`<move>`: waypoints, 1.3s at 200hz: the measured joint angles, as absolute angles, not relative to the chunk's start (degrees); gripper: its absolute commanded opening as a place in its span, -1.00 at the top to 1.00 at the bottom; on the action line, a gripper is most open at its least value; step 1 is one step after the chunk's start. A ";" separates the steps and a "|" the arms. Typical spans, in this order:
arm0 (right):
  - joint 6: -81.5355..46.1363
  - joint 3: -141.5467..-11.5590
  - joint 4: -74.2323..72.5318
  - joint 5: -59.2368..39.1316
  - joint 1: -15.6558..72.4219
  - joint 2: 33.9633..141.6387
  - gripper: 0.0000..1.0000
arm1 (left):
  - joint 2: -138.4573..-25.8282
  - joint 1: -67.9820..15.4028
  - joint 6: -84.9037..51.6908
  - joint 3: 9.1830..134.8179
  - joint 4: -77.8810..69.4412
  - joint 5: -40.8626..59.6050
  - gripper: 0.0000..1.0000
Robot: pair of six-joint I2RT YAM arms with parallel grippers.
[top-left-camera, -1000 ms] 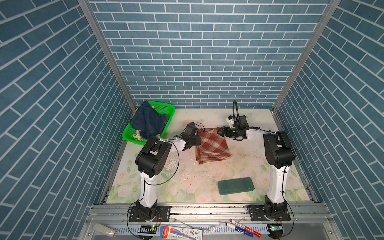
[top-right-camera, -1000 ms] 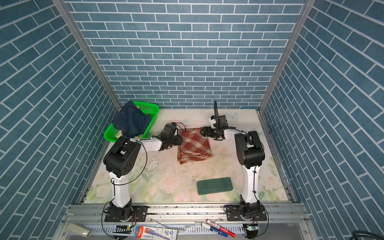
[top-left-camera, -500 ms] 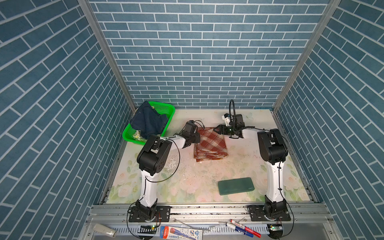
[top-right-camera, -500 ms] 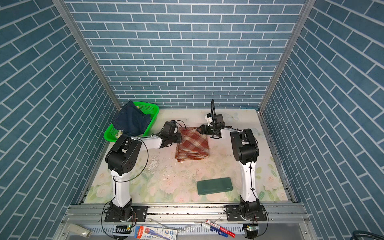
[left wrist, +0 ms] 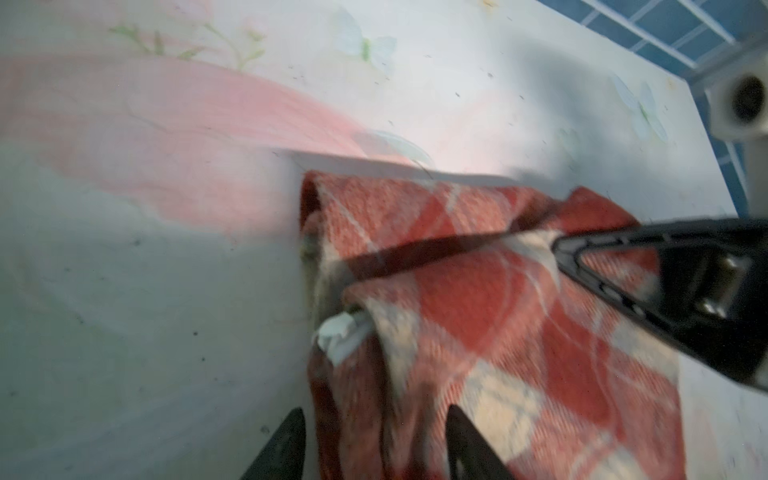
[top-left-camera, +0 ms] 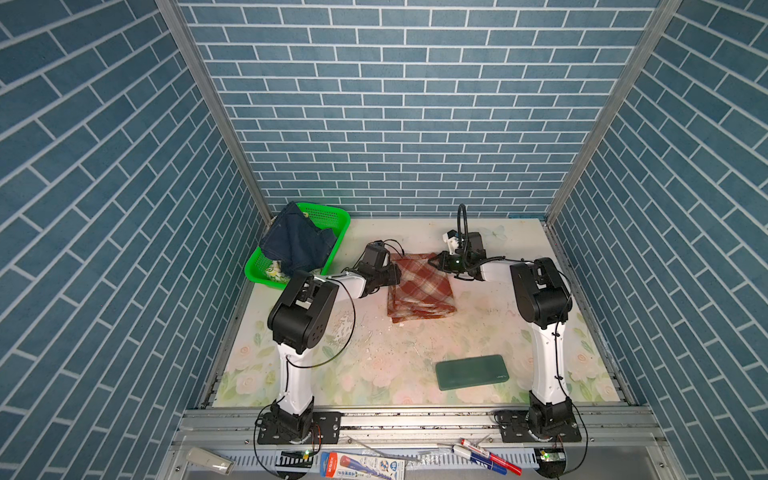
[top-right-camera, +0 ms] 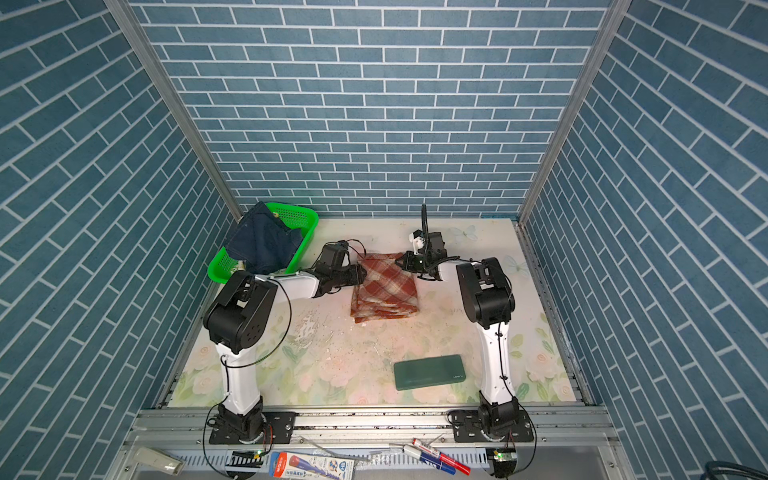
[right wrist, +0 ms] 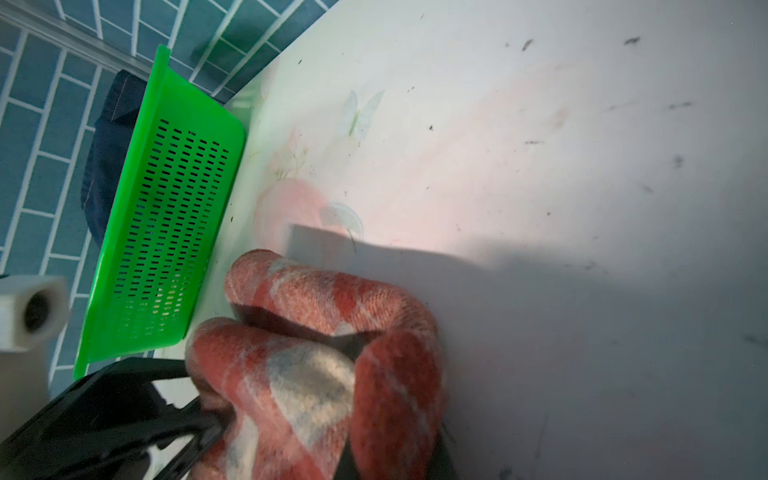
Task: Fold and stack the skirts
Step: 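Carry the folded plaid skirt with the right gripper to the far table corner, then release the plaid skirt in the corner while left gripper reaches into the basket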
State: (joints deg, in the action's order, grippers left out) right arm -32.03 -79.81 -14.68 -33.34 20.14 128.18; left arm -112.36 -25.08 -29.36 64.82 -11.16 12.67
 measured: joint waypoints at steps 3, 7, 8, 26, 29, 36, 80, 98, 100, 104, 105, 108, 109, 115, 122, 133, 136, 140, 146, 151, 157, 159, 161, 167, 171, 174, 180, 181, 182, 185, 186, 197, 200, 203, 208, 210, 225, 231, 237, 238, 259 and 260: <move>-32.29 -79.72 -14.74 -32.99 20.12 128.07 1.00 | -111.53 -24.99 -29.32 64.38 -11.46 13.13 -0.45; -32.69 -79.61 -14.81 -32.58 20.05 127.96 1.00 | -110.61 -24.93 -29.89 63.86 -12.03 13.47 -0.48; -32.82 -79.59 -14.79 -32.40 20.03 127.87 1.00 | -110.41 -24.91 -30.00 63.79 -12.12 13.63 -0.49; -34.44 -78.87 -14.70 -29.71 19.90 126.67 1.00 | -105.14 -24.58 -31.42 61.36 -15.70 15.84 -0.56; -34.70 -78.81 -14.70 -29.17 19.79 126.50 1.00 | -104.25 -24.51 -31.75 60.99 -16.38 16.05 -0.57; -35.33 -78.76 -14.72 -27.68 19.33 126.08 1.00 | -102.39 -24.36 -32.49 60.10 -17.96 16.88 -0.59; -41.87 -76.23 -18.20 -18.68 11.03 124.18 1.00 | -97.25 -23.70 -37.06 54.41 -26.28 20.27 -0.60; -45.01 -74.02 -20.75 -14.44 5.82 123.33 1.00 | -97.17 -23.68 -38.70 51.35 -28.32 20.99 -0.60; -45.43 -73.69 -21.17 -13.96 5.26 123.17 1.00 | -97.17 -23.68 -38.79 51.13 -28.40 21.02 -0.59; -46.35 -73.01 -21.93 -12.73 3.97 122.89 1.00 | -97.17 -23.68 -39.05 50.59 -28.58 21.10 -0.60; -46.52 -72.88 -22.09 -12.53 3.75 122.83 1.00 | -97.17 -23.68 -39.13 50.39 -28.64 21.12 -0.60; -47.03 -72.42 -22.59 -11.81 2.98 122.69 1.00 | -97.17 -23.68 -39.27 50.02 -28.73 21.17 -0.60; -47.11 -72.34 -22.72 -11.64 2.81 122.65 1.00 | -97.17 -23.68 -39.29 49.93 -28.75 21.19 -0.60; -48.45 -71.46 -23.79 -10.02 1.28 122.30 1.00 | -97.17 -23.68 -39.57 49.32 -28.99 21.28 -0.59; -49.89 -70.54 -25.02 -7.94 -0.49 121.99 1.00 | -97.12 -23.66 -39.75 48.80 -29.23 21.32 -0.59; -51.86 -69.56 -26.61 -4.60 -3.07 121.84 1.00 | -96.95 -23.64 -40.03 48.25 -29.65 21.32 -0.60; -52.42 -69.43 -26.92 -3.79 -3.64 121.84 1.00 | -96.92 -23.64 -40.12 48.14 -29.74 21.32 -0.60; -53.15 -69.28 -27.20 -2.50 -4.49 121.84 1.00 | -96.79 -23.64 -40.18 48.03 -29.91 21.32 -0.60; -54.22 -69.14 -27.57 -0.86 -5.41 121.84 1.00 | -96.57 -23.62 -40.27 47.92 -30.04 21.32 -0.60; -55.00 -69.10 -27.92 0.47 -6.07 121.84 1.00 | -96.38 -23.62 -40.34 47.86 -30.24 21.32 -0.60; -55.94 -69.10 -28.29 2.00 -6.68 121.84 1.00 | -96.14 -23.62 -40.38 47.86 -30.48 21.32 -0.60; -56.34 -69.10 -28.42 2.61 -6.87 121.84 1.00 | -96.07 -23.62 -40.40 47.86 -30.63 21.32 -0.59; -56.64 -69.10 -28.53 2.96 -6.98 121.84 1.00 | -96.01 -23.62 -40.40 47.86 -30.72 21.32 -0.59; -57.52 -69.10 -28.86 4.54 -7.38 121.84 1.00 | -95.77 -23.62 -40.51 47.86 -30.96 21.32 -0.59; -58.22 -69.10 -28.99 5.37 -7.57 121.84 1.00 | -95.64 -23.62 -40.53 47.86 -31.07 21.32 -0.59; -58.76 -69.10 -29.06 6.00 -7.70 121.84 1.00 | -95.53 -23.59 -40.60 47.86 -31.18 21.32 -0.59; -59.83 -69.10 -29.17 7.27 -7.90 121.84 1.00 | -95.39 -23.59 -40.66 47.86 -31.44 21.32 -0.59; -60.07 -69.10 -29.17 7.53 -7.94 121.84 1.00 | -95.37 -23.59 -40.66 47.86 -31.48 21.32 -0.59; -60.16 -69.10 -29.17 7.68 -7.97 121.84 1.00 | -95.35 -23.59 -40.69 47.86 -31.55 21.32 -0.59; -60.55 -69.10 -29.19 8.25 -8.03 121.84 1.00 | -95.35 -23.59 -40.69 47.86 -31.64 21.32 -0.59; -60.80 -69.10 -29.19 8.54 -8.08 121.84 1.00 | -95.35 -23.57 -40.71 47.86 -31.68 21.32 -0.59; -62.30 -69.10 -29.15 10.50 -8.34 121.84 1.00 | -95.35 -23.55 -40.75 47.86 -31.88 21.32 -0.58; -62.72 -69.10 -29.12 11.09 -8.38 121.84 1.00 | -95.35 -23.53 -40.77 47.86 -31.86 21.32 -0.58; -63.09 -69.10 -29.06 11.79 -8.40 121.84 1.00 | -95.35 -23.51 -40.77 47.86 -31.86 21.32 -0.58; -63.68 -69.10 -28.93 12.73 -8.43 121.84 1.00 | -95.35 -23.46 -40.82 47.86 -31.88 21.32 -0.58; -63.94 -69.10 -28.88 13.15 -8.43 121.84 1.00 | -95.35 -23.44 -40.86 47.86 -31.90 21.30 -0.58; -65.52 -69.10 -28.71 15.86 -8.43 121.84 1.00 | -95.35 -23.20 -41.19 47.86 -32.01 21.30 -0.57; -65.93 -69.10 -28.71 16.71 -8.40 121.84 1.00 | -95.35 -23.09 -41.36 47.86 -32.01 21.28 -0.57; -66.32 -69.10 -28.73 17.61 -8.43 121.84 1.00 | -95.35 -22.96 -41.43 47.86 -32.03 21.28 -0.57; -66.37 -69.10 -28.73 17.69 -8.43 121.84 1.00 | -95.35 -22.96 -41.45 47.86 -32.01 21.28 -0.57; -68.36 -69.10 -28.27 20.05 -8.51 121.86 1.00 | -95.35 -22.65 -41.82 47.86 -31.99 21.30 -0.56; -68.55 -69.10 -28.25 20.21 -8.54 121.86 1.00 | -95.35 -22.65 -41.82 47.86 -32.01 21.30 -0.56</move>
State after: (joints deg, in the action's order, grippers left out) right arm -68.55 -69.10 -28.25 20.21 -8.54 121.86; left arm -95.35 -22.65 -41.82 47.86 -32.01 21.30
